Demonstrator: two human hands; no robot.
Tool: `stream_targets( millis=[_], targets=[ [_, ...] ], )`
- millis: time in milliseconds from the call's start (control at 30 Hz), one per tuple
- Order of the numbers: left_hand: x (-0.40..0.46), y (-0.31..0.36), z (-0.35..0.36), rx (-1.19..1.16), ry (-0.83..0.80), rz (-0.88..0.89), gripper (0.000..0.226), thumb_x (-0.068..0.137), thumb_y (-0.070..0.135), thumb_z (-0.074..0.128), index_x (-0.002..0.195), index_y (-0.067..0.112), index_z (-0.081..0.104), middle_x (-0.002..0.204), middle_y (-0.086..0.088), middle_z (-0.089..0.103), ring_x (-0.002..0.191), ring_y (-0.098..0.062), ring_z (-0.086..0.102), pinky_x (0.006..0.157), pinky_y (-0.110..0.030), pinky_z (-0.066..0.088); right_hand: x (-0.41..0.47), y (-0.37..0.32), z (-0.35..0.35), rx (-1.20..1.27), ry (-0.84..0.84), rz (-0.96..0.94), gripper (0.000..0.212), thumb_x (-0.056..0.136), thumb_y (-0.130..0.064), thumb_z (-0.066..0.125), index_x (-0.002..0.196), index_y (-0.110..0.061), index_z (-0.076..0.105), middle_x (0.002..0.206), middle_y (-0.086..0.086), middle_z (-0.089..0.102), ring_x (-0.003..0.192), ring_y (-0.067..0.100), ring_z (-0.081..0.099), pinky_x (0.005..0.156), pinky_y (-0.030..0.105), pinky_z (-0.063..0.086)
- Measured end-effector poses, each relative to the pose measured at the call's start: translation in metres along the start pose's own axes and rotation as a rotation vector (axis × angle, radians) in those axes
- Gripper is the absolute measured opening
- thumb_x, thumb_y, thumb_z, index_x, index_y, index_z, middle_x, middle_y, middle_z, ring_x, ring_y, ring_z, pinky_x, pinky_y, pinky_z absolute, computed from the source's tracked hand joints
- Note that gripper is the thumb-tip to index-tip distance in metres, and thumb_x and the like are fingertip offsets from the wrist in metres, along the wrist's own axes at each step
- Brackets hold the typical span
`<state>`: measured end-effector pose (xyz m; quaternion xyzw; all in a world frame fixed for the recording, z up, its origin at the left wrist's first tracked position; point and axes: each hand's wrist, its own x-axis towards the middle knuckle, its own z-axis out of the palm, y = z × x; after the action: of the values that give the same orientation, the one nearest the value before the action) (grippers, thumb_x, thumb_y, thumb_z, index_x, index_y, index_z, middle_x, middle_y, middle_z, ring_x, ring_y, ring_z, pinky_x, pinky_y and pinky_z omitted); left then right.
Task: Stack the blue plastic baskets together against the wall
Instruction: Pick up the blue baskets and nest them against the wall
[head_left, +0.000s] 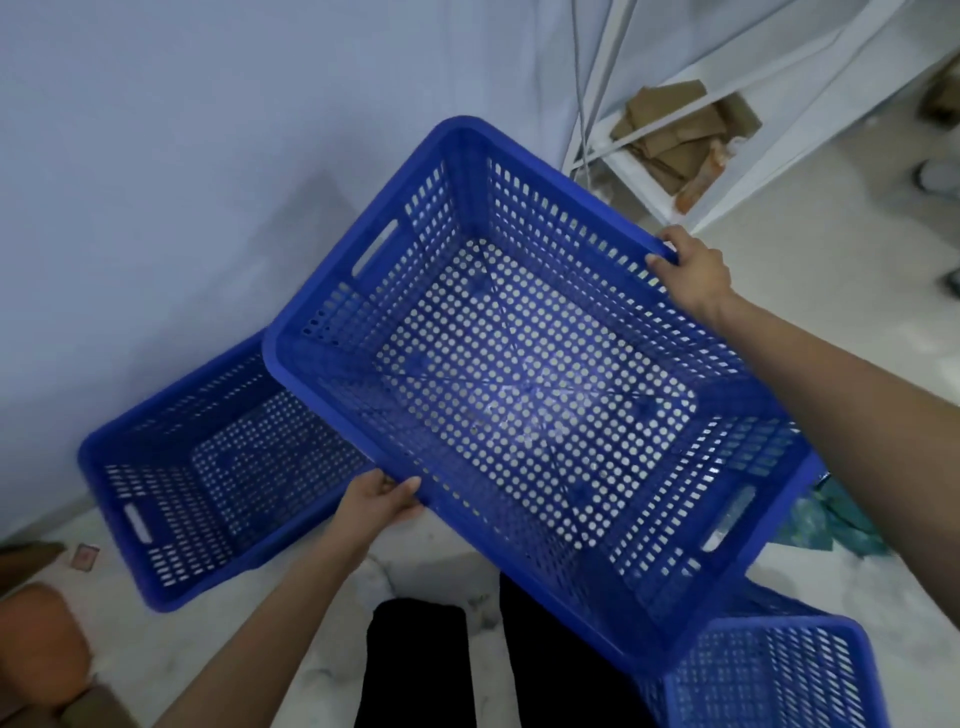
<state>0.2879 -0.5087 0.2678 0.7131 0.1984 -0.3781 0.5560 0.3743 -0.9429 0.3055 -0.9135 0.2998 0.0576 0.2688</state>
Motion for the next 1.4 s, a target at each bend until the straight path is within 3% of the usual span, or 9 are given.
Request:
stream_targets(
  millis=[133,267,400,567,733,1000,1200,1400],
  targets=[
    [-0.025,-0.007,-0.040,-0.142,-0.016,-0.052,0.008,0.091,0.003,0.059,0.084,-0.001,0.058,0.077,-0.018,0.061,0.062,-0.015,0.068,0.060,-0.020,0.058,-0.007,-0.068,0.004,-0.025,-0.017,-0.124,0.032,0.095,-0.033,0.048,0.123,-0.019,0.053,0.122,0.017,0.063,0.112,0.038,0.055,0.091,0.042,0.043],
    [-0.049,-0.021,-0.079,-0.228,-0.028,-0.081,0.020,0.092,0.004,0.059,0.108,-0.007,0.061,0.092,-0.020,0.064,0.079,-0.024,0.065,0.069,-0.024,0.061,-0.014,-0.141,0.021,-0.061,-0.047,-0.265,0.032,0.095,-0.033,0.050,0.123,-0.019,0.054,0.124,0.015,0.061,0.115,0.037,0.054,0.094,0.042,0.041],
    [-0.071,-0.042,-0.119,-0.328,0.000,-0.090,0.020,0.091,0.006,0.060,0.109,-0.002,0.064,0.098,-0.020,0.069,0.089,-0.030,0.065,0.080,-0.033,0.060,-0.028,-0.217,0.050,-0.143,-0.080,-0.378,0.034,0.096,-0.035,0.047,0.128,-0.022,0.052,0.126,0.016,0.060,0.119,0.039,0.050,0.096,0.043,0.040],
    [-0.093,-0.081,-0.168,-0.473,0.061,-0.133,0.028,0.091,0.006,0.060,0.118,-0.003,0.058,0.088,-0.010,0.070,0.078,-0.021,0.068,0.082,-0.036,0.059,-0.058,-0.306,0.102,-0.194,-0.174,-0.529,0.035,0.098,-0.033,0.044,0.131,-0.023,0.049,0.126,0.018,0.057,0.120,0.041,0.045,0.097,0.046,0.039],
    [-0.108,-0.114,-0.207,-0.593,0.121,-0.160,0.015,0.092,0.004,0.057,0.107,0.001,0.059,0.073,-0.007,0.070,0.061,-0.013,0.069,0.066,-0.025,0.060,-0.085,-0.374,0.160,-0.235,-0.234,-0.647,0.034,0.099,-0.032,0.043,0.131,-0.022,0.049,0.126,0.019,0.057,0.119,0.041,0.046,0.097,0.048,0.039],
    [-0.122,-0.168,-0.261,-0.798,0.196,-0.169,0.014,0.095,-0.002,0.050,0.091,0.008,0.059,0.067,-0.001,0.070,0.054,-0.010,0.068,0.065,-0.027,0.059,-0.134,-0.471,0.265,-0.322,-0.364,-0.808,0.036,0.101,-0.031,0.041,0.135,-0.022,0.047,0.124,0.022,0.056,0.121,0.043,0.042,0.096,0.050,0.040],
    [-0.112,-0.183,-0.277,-0.879,0.281,-0.192,0.016,0.095,-0.003,0.050,0.092,0.009,0.060,0.074,0.000,0.073,0.060,-0.008,0.071,0.061,-0.024,0.059,-0.154,-0.526,0.319,-0.420,-0.405,-0.898,0.038,0.102,-0.026,0.039,0.139,-0.020,0.043,0.123,0.027,0.051,0.117,0.044,0.043,0.093,0.049,0.040],
    [-0.089,-0.179,-0.289,-1.007,0.312,-0.258,0.013,0.094,-0.003,0.051,0.092,0.004,0.061,0.073,-0.003,0.074,0.074,-0.020,0.069,0.054,-0.023,0.057,-0.152,-0.568,0.363,-0.532,-0.395,-0.977,0.040,0.103,-0.020,0.036,0.142,-0.019,0.040,0.123,0.027,0.047,0.114,0.043,0.042,0.090,0.049,0.041]
  ],
)
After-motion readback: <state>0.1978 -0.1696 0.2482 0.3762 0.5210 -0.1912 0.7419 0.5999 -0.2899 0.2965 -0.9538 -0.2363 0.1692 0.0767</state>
